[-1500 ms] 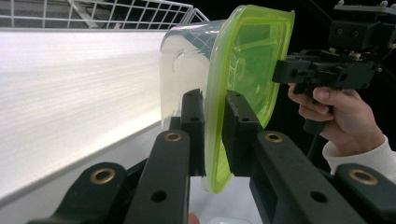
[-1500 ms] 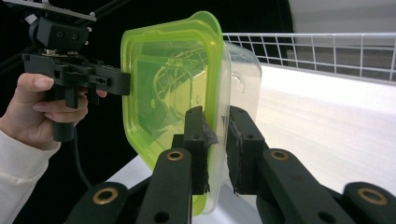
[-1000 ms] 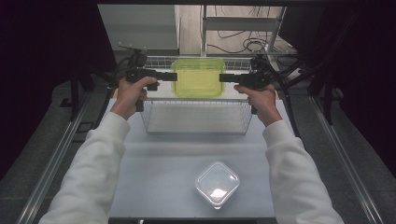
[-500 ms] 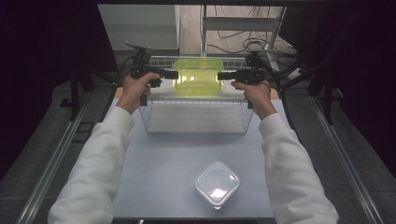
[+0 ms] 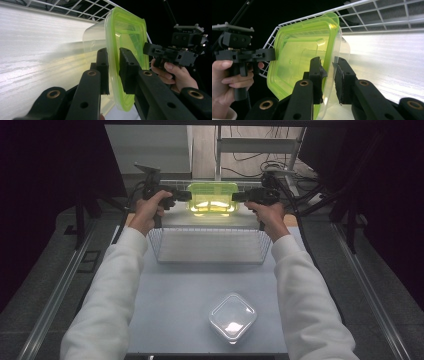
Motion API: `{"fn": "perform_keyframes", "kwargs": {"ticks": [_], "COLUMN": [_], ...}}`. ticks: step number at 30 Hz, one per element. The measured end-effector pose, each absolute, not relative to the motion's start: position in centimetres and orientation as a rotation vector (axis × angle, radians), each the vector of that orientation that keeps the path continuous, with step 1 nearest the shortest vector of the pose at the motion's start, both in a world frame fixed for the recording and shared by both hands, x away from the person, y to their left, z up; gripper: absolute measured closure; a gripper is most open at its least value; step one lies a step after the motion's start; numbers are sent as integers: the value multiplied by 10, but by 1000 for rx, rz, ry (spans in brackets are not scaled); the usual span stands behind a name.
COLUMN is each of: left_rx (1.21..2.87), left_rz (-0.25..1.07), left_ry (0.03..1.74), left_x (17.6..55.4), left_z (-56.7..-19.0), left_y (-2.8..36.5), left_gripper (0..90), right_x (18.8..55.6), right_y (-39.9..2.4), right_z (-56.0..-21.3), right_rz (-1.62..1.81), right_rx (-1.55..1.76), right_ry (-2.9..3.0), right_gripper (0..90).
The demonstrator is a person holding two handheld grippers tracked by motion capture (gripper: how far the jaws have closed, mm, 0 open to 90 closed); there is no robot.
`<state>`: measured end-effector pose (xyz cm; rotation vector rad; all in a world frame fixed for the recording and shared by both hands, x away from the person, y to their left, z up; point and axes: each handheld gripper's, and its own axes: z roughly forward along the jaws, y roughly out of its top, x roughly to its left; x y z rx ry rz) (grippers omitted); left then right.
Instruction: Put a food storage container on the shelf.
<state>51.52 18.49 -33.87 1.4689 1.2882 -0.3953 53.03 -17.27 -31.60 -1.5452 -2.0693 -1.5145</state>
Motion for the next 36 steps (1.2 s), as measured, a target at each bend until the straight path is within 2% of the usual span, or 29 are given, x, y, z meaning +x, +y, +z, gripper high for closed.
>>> {"fn": "perform_keyframes", "kwargs": {"ticks": [12,16,18,21,29,36], "left_rx": [1445,1480,1494,1502,1519,1574], "left_rz": [-395,-309,-271,-216,-29,84], "left_ry": [1309,1310,1295,1271,1226,1159], "left_x": [522,520,518,512,478,431], "left_z": [-348,-347,-346,-339,-322,-322], "left_y": [183,182,182,183,184,194], "left_gripper": [726,583,478,408,327,293], "right_x": [541,540,536,530,505,470], "right_y": [-171,-170,-170,-171,-176,-193], "right_z": [-323,-325,-323,-318,-301,-294], "right_rz": [-1467,-1497,-1519,-1556,-1639,-1763], "right_rx": [-1632,-1636,-1643,-1644,-1563,-1413], "right_ry": [-1970,-1943,-1970,-2007,-2213,-2295], "right_gripper": [722,592,504,432,317,279]}}
